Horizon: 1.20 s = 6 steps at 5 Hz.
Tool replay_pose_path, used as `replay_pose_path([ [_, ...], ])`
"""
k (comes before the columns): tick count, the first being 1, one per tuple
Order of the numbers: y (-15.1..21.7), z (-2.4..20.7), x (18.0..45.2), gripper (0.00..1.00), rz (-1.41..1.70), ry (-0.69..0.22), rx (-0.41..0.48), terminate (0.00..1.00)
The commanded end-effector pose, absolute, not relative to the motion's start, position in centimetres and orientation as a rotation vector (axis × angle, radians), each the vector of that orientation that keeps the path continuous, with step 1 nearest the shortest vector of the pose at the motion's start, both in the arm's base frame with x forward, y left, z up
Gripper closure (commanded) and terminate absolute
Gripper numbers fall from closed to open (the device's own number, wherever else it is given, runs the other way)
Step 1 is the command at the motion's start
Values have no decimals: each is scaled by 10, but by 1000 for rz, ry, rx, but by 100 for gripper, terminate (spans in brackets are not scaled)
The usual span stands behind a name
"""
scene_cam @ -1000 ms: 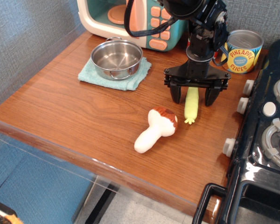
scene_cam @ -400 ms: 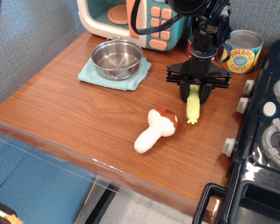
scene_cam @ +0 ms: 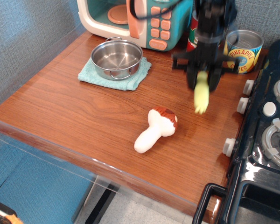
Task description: Place spoon on left of edge table to the left of pot
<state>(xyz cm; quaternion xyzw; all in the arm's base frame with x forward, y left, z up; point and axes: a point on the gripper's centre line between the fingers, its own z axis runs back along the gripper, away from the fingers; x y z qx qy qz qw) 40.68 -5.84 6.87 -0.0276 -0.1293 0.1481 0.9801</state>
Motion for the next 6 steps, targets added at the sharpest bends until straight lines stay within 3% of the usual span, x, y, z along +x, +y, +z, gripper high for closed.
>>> replay_pose_path([
  [1,19,155,363,100,297,-426,-74,0],
  [3,117,138,319,100,139,-257,57,0],
  [5,207,101,315,100,132,-221,119,0],
  [6,219,68,322,100,114,-228,118,0],
])
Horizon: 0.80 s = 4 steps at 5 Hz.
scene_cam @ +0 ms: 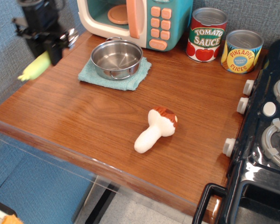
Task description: Place spoon on left of edge table to the left of pot
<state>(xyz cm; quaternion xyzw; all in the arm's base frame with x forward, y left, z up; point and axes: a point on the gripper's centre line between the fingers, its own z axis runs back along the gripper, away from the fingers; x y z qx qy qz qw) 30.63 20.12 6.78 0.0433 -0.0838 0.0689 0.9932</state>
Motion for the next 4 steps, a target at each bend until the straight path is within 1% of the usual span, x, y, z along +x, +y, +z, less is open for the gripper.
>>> replay_pose_path([
  [1,219,42,322,100,95,-233,93,0],
  [2,216,37,322,100,51,-255,51,0],
  [3,217,46,323,0,28,-293,5,0],
  [4,215,70,326,0,-2,-318,3,0],
])
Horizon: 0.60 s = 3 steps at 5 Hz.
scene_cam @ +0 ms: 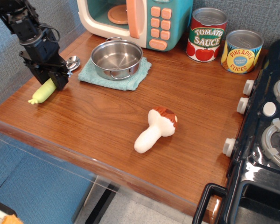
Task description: Place spoon on left of edge table to the left of pot
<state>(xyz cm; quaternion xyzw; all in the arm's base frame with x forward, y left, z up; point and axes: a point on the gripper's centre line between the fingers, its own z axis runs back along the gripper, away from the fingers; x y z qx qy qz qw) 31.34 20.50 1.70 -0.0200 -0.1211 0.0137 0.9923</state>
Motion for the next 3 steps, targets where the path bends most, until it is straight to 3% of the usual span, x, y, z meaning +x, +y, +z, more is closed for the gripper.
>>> replay_pose_path([
  [1,206,98,330,0,37,-274,73,0],
  [2,187,124,334,0,72,-166,186,0],
  [3,178,124,337,0,123,-120,148,0],
])
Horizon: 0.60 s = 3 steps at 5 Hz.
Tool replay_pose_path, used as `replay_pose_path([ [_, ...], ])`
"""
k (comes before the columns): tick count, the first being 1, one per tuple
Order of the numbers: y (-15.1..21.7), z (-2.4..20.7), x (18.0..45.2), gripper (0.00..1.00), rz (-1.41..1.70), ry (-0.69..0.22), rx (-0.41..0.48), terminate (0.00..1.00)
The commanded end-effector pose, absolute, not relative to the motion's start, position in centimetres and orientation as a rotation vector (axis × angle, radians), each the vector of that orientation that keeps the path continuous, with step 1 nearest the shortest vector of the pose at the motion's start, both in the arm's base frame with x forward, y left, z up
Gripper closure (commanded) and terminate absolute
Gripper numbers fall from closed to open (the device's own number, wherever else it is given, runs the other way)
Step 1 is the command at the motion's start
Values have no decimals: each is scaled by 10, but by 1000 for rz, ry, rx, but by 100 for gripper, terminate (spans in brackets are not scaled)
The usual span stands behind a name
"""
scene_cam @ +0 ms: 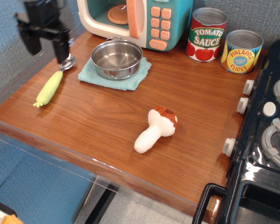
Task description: Place spoon on left of edge table to the left of pot
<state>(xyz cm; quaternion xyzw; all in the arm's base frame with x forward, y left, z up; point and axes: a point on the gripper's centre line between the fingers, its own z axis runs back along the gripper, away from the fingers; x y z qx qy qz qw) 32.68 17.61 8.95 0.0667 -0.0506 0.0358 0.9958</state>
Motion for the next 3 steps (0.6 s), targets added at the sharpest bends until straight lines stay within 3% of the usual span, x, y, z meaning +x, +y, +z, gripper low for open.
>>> replay_pose_path([
  [1,177,115,339,0,148,-45,127,0],
  [2,177,115,339,0,148,-45,127,0],
  [3,177,115,339,0,148,-45,127,100],
])
